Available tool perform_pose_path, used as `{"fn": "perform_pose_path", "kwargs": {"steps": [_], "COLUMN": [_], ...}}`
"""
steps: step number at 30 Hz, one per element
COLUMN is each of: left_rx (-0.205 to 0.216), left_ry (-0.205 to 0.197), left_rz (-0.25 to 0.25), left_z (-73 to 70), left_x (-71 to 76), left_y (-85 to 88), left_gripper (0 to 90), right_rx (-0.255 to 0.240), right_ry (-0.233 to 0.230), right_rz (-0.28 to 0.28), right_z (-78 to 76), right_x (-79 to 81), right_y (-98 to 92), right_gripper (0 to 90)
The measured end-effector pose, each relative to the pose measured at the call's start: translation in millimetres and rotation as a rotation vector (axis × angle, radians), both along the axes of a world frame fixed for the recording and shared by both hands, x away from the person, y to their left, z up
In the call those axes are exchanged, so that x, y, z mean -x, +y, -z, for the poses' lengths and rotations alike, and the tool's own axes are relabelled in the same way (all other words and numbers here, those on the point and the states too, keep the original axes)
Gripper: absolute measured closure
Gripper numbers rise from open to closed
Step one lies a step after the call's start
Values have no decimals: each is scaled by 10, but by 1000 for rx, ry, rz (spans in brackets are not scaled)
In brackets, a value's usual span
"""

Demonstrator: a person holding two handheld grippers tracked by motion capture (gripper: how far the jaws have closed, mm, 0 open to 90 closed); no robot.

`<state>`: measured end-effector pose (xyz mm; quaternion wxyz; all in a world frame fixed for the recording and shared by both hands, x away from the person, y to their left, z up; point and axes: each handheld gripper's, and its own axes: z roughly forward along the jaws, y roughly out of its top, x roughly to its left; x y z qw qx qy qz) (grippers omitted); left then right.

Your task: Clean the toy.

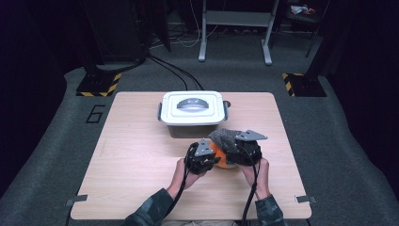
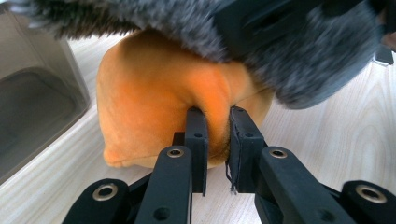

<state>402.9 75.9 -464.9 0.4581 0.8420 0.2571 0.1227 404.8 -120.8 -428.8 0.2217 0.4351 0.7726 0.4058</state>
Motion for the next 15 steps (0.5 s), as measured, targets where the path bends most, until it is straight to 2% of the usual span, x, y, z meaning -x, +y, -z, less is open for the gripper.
{"fn": "perform_pose_path", "kwargs": {"steps": [4, 7, 15], "left_rx": [1, 11, 35], "left_ry": [10, 18, 39], "left_rz": [-9, -14, -27], "left_z": [18, 33, 48], "left_x": [-9, -18, -33], "left_y": [1, 12, 38], "left_gripper": [801, 802, 803], "right_rx": [-8, 16, 9], "right_ry": [-7, -16, -8], "right_rz": [-6, 3, 62], "right_z": [60, 73, 74], "right_x": [-24, -19, 4], "right_y": [-5, -3, -137], "right_gripper": [599, 691, 731]}}
